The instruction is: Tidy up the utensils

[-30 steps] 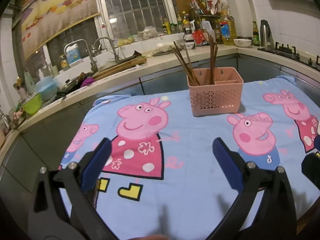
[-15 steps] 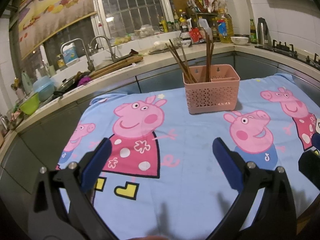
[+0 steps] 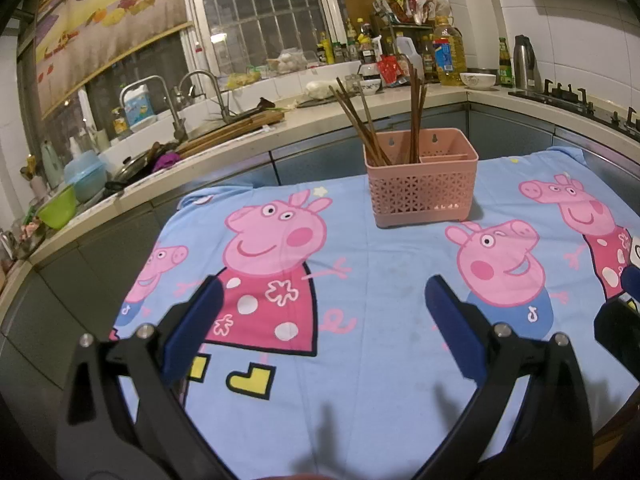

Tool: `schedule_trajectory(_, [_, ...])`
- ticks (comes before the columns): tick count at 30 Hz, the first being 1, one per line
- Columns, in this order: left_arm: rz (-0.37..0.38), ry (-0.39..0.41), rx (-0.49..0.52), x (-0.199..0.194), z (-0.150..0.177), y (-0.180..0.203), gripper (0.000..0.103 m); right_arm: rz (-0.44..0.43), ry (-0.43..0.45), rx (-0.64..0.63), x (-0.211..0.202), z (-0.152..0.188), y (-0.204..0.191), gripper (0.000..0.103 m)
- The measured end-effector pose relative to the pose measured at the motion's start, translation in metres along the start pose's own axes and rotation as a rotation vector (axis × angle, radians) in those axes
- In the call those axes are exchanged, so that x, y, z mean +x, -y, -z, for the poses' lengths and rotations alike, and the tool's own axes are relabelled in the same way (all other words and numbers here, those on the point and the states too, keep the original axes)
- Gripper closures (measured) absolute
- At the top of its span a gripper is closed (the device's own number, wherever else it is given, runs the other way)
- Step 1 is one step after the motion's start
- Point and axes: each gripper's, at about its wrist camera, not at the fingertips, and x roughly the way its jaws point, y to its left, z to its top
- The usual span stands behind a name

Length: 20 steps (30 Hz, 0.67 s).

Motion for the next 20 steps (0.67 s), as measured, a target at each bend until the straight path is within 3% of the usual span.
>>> schedule_trajectory(20, [0.036,-0.011,-0.005,0.0036,0.0027,0.0061,0.006,0.004,0.005,0.01,0.0001,0.0001,0.0015,0.044])
